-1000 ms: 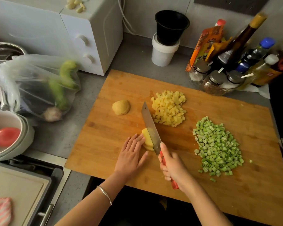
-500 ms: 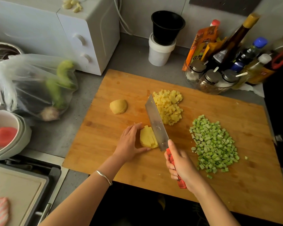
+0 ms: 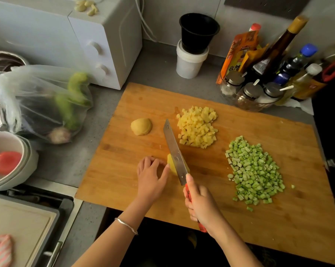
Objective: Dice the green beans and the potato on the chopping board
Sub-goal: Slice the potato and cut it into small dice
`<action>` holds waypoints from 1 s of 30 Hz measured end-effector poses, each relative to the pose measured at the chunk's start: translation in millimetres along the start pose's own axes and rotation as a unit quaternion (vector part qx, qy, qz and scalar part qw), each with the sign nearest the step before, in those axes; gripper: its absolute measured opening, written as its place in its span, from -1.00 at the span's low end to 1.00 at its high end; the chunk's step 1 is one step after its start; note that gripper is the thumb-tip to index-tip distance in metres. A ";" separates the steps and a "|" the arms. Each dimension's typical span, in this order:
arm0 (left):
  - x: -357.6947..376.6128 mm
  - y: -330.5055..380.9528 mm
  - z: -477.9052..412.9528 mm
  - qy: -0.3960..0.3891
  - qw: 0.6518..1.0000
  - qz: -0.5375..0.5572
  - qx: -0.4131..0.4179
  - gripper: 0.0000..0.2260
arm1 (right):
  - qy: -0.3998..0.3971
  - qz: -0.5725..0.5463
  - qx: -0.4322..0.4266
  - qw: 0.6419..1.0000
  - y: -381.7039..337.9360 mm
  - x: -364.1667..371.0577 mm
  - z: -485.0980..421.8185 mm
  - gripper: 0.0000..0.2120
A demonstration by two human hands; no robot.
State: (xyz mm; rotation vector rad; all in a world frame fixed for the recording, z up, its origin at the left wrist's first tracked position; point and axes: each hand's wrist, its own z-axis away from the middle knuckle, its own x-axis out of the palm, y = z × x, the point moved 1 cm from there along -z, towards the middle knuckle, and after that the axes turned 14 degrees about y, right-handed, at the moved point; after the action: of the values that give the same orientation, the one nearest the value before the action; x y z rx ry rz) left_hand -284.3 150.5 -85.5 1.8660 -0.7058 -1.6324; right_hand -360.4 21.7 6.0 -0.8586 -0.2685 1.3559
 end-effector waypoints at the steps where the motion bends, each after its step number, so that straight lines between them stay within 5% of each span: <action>1: 1.7 2.1 -0.9 -0.002 1.000 -0.007 -0.013 -0.79 | 0.005 0.004 0.003 1.000 -0.7 2.0 -0.5 -0.52; 12: 3.7 7.9 0.0 -0.010 0.999 -0.046 -0.006 -0.80 | 0.032 0.071 -0.009 0.997 5.5 8.6 -10.5 -0.48; 20: 5.3 2.8 0.0 -0.028 0.997 -0.067 0.015 -0.62 | 0.039 0.109 0.006 0.993 14.2 19.6 -21.4 -0.45; 30: 7.7 3.8 0.2 -0.028 0.996 -0.087 0.019 -0.76 | -0.005 0.045 0.012 0.999 -4.2 -1.4 -14.3 -0.49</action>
State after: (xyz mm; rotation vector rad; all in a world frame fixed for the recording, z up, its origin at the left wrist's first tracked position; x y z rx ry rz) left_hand -283.6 142.4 -88.2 1.9617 -0.6161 -1.7979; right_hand -348.6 15.0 -0.4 -0.8511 -0.2232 1.4445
